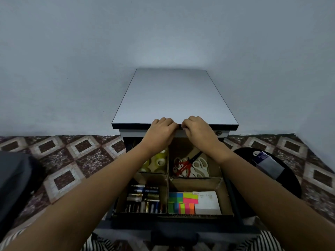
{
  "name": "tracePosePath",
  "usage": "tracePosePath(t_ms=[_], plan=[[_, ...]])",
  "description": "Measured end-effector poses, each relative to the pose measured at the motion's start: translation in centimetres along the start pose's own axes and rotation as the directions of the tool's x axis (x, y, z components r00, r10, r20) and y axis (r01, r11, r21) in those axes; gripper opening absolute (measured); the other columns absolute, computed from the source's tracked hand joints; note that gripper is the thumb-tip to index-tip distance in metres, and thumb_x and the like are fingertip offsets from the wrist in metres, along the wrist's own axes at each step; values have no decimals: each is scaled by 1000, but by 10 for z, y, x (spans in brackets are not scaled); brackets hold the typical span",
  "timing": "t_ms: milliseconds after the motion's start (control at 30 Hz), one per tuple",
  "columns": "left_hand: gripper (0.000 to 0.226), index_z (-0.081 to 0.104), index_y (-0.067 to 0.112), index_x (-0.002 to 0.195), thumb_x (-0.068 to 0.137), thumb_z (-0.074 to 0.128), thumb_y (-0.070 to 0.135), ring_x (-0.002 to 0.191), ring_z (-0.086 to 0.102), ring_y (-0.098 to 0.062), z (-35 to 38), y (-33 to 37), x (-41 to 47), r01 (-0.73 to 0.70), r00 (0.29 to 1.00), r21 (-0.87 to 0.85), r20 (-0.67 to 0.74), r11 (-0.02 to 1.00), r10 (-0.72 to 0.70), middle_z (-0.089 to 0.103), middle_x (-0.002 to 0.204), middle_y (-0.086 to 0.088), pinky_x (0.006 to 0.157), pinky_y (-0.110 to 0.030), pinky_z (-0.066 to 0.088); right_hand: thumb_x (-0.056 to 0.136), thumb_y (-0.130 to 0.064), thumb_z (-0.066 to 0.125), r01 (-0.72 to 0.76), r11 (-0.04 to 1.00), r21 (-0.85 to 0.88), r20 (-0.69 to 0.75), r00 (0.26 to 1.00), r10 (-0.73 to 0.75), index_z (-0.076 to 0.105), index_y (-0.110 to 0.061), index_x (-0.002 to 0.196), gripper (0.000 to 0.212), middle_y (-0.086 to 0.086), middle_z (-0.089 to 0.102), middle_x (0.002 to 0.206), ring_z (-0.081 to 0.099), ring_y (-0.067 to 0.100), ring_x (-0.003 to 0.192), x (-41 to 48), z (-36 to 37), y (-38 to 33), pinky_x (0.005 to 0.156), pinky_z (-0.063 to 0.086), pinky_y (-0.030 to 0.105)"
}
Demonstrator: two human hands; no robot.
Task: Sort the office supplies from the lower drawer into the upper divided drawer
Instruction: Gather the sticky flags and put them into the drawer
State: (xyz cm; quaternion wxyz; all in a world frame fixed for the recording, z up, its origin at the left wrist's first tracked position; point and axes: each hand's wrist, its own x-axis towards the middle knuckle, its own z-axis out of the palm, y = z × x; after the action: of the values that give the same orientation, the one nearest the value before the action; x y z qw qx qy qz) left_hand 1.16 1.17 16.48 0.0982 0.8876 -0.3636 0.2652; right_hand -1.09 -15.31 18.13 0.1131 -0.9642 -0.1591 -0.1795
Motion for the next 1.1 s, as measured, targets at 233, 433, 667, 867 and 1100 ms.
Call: tracePosePath(t_ms=[233,433,667,867,1100], plan=[[14,62,7,100,93,53,15,77,56,-14,-16,31,-21,324,945,-422,100,847,-311,65,90,-5,67,-25,43,91,-12,58,-257,816,517,78,964,254,64,-10,98,10,-2,62,86,56,8,77,-27,-12,-11,65,44,14],[15,65,14,100,92,56,23,72,54,-6,-5,68,-64,494,870,-480,273,725,-411,68,93,0,63,-17,40,89,3,57,-517,172,839,420,815,400,58,0,97,9,10,59,76,59,14,67,-71,-3,-17,57,52,13],[26,64,16,110,93,49,29,112,46,-23,16,76,-107,336,900,-188,351,923,-257,55,115,-1,86,-38,41,90,-4,58,-649,490,583,572,755,320,62,-12,78,15,4,63,69,59,4,56,-116,17,-6,53,48,13],[30,59,21,121,95,46,31,126,37,-16,17,76,-119,321,890,-147,384,936,-245,45,133,3,93,-32,33,86,-3,58,-587,696,413,653,724,223,66,-14,73,19,-7,62,72,54,2,64,-132,35,-22,48,38,4],[40,47,22,134,95,48,31,133,35,-16,8,71,-132,348,884,-197,396,917,-250,42,142,2,107,-36,29,86,-7,59,-569,756,324,665,705,246,73,-7,86,14,3,71,92,60,5,74,-139,60,-33,61,41,8]])
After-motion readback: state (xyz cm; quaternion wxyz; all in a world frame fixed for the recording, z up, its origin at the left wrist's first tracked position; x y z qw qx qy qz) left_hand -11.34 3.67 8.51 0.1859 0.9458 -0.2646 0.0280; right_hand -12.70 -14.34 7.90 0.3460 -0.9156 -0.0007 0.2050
